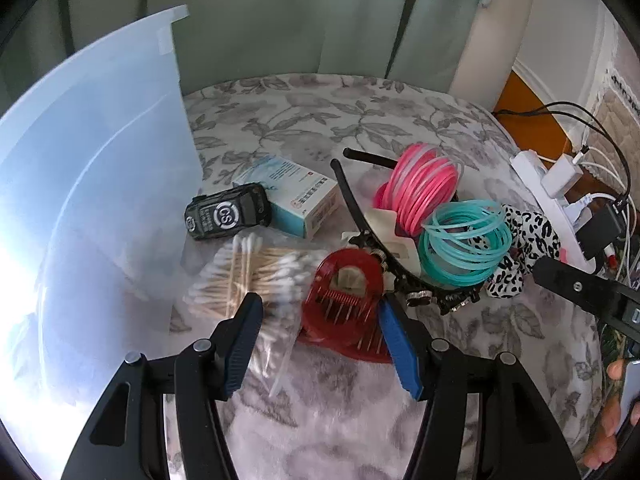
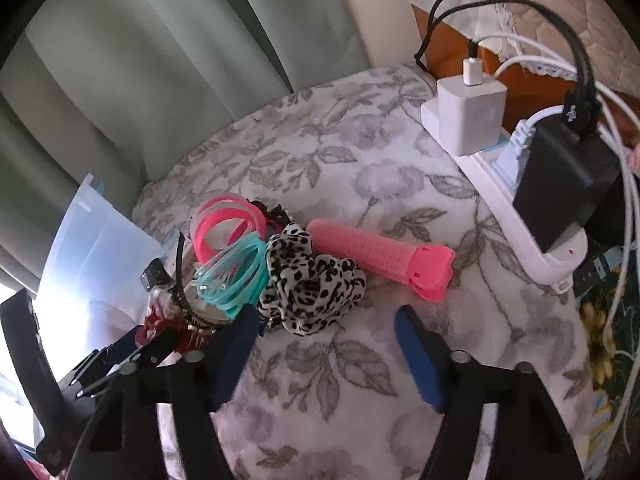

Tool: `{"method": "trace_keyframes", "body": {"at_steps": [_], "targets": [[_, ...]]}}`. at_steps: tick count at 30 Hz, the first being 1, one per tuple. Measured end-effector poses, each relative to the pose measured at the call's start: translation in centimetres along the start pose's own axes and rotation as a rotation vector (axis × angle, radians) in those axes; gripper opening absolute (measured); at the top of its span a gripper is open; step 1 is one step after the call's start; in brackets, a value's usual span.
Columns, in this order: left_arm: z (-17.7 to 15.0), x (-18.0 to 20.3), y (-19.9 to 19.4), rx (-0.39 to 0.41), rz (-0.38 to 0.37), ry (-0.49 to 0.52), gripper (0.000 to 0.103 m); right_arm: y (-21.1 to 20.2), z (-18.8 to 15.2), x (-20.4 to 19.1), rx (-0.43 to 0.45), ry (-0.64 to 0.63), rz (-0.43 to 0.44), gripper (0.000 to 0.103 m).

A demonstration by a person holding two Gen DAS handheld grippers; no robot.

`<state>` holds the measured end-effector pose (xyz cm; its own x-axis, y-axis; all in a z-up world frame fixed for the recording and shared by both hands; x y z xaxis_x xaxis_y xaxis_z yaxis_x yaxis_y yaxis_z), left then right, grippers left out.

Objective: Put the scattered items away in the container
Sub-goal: 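Grasp the red claw clip with the left tool while the right tool grasps the leopard scrunchie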

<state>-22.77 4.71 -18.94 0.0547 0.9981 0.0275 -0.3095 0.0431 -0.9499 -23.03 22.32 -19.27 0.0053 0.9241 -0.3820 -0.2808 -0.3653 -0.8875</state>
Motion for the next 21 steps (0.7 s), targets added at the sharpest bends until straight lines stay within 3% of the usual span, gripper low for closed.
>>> {"method": "trace_keyframes", "body": {"at_steps": [10,18,21], "targets": [[1.0,0.1,0.1,0.018,0.01,0.019,0.06,1.8,1.2,-1.0,-0.018,0.018,0.029,0.047],[1.0,0.5,-0.7,0.028,0.001,0.023,0.041,1.0,0.9,-1.2,0.0,0.033,0.05,0.03],[0.7,0.7,-0.9,0.022,-0.002,0.022,0.039,0.2,0.6,-1.3,0.016,0.04,0.063,0.029]]}}
Point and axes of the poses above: each gripper's, at about its wrist camera, not at the fingertips, and y roughly the way its jaws point, x to its right, z to its top, the point moved 7 cm from there along y, roughly the way its jaws point, and after that the axes turned 14 degrees about -x, right-handed, at the moved point
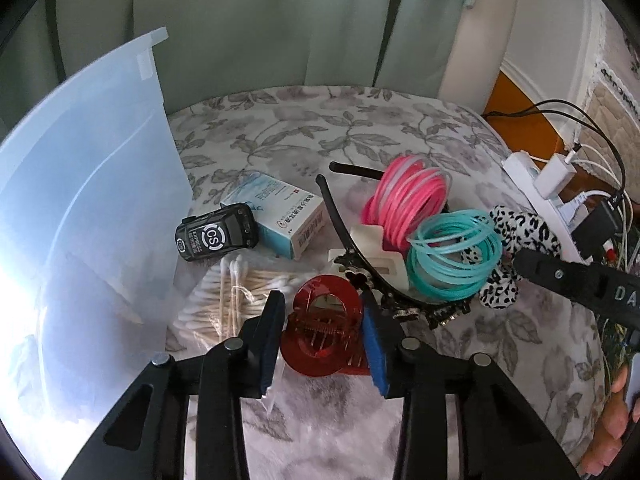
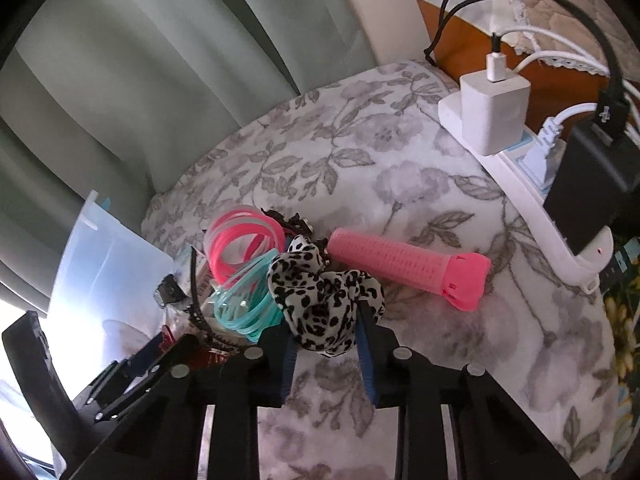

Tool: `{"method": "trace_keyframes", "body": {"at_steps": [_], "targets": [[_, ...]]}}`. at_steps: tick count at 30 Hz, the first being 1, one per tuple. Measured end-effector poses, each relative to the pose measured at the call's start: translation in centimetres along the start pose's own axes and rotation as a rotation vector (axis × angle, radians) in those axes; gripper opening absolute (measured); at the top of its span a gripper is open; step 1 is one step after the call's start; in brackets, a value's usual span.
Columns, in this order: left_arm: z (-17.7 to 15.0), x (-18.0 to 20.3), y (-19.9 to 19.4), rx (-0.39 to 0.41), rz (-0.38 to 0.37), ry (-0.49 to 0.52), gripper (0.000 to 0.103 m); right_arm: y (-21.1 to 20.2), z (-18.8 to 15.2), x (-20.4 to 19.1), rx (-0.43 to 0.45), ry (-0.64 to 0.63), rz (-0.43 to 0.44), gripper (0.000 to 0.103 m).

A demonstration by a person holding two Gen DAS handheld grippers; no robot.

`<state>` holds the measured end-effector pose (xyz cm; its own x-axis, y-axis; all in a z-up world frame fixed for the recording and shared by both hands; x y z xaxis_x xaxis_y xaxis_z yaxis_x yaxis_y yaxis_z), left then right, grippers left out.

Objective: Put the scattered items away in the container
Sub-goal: 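Grasp the red claw clip with the left tool while the right tool grasps the leopard scrunchie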

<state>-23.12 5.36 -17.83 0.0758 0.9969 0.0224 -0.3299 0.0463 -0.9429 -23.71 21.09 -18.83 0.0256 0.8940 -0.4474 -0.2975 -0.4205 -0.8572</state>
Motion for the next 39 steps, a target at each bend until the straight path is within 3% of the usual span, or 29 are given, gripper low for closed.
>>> {"method": "trace_keyframes", "body": {"at_steps": [16,39], "targets": [[-2.2,0.1,-3.9,0.032,-0.06,-0.033,0.039,-5.4,-2.4,-1.0,0.1,0.021,0.079,0.027],[-3.5,0.5,-15.0,0.248,-0.109,-0.008,0.039,-14.8,-5.7,-4.9,0.279,-0.059,0.132,0.027]]}}
Point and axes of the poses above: each gripper's, at about its wrist camera, not at the fingertips, and y roughly the way its jaws point, x to its right, z to its top, the point moved 7 cm from there along y, roughly the way its jaws point, and after that the axes turned 14 degrees about -x, right-handed, at the moved point
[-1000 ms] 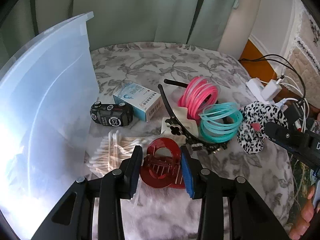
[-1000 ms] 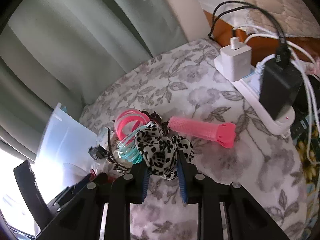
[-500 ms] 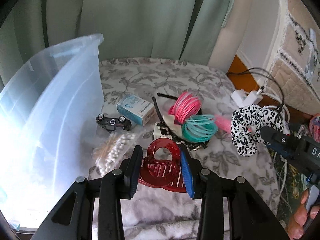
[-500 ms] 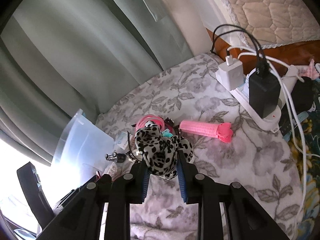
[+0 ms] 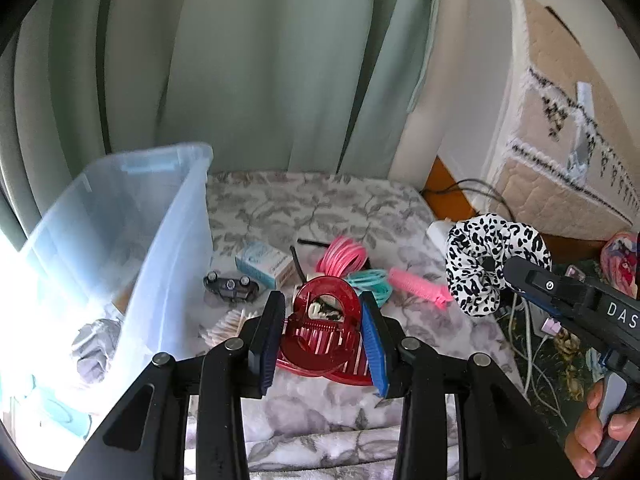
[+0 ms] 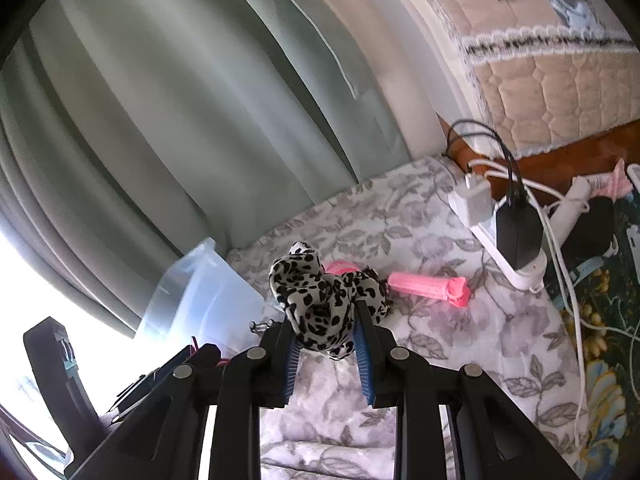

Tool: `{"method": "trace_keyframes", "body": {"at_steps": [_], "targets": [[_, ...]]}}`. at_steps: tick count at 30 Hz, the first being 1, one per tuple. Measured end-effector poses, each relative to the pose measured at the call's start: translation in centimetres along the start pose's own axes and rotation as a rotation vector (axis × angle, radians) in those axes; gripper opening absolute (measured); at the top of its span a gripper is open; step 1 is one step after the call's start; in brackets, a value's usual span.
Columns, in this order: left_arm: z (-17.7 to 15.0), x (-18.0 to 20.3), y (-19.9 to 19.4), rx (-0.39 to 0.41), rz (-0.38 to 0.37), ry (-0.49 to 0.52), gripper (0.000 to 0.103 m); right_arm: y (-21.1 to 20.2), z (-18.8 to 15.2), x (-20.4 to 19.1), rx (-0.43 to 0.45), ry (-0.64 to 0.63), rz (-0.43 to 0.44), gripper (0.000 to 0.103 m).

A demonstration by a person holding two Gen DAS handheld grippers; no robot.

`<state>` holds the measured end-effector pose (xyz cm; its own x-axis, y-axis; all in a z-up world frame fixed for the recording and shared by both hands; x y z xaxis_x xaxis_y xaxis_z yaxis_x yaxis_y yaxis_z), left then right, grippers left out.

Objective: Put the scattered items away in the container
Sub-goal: 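Carry clip and scrunchie over the clear box and open both tools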

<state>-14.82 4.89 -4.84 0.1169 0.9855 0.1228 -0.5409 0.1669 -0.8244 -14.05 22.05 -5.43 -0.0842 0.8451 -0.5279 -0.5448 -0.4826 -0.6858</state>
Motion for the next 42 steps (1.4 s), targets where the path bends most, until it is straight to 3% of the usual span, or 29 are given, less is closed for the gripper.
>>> {"method": "trace_keyframes", "body": {"at_steps": [9,22,42], "targets": [[1.2,-0.4,-4.9,0.093,-0.019,-0.016,0.039,-3.6,0.5,-2.5,0.073,-0.044,0.015,0.027],[1.7,-3.4,-9.0,0.161,0.002,-0.069,0.039,-6.6,0.5,-6.5,0.125,-0.127,0.033,0.027],[0.9,-10.5,-11.8,0.223,0.069,-0.192,0.039,-5.0,0.3,-13.7,0.098,-0.268,0.049,0.027]]}}
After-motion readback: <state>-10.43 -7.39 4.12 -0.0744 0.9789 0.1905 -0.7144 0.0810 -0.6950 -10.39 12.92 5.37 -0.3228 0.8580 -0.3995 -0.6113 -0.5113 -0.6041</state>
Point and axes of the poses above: each gripper's, at about its wrist camera, not at the fingertips, and y roughly the way its jaws point, x to its right, z to its top, the point moved 7 cm from there along y, roughly the way its jaws point, and after that the axes turned 14 degrees about -x, right-handed, at the moved point
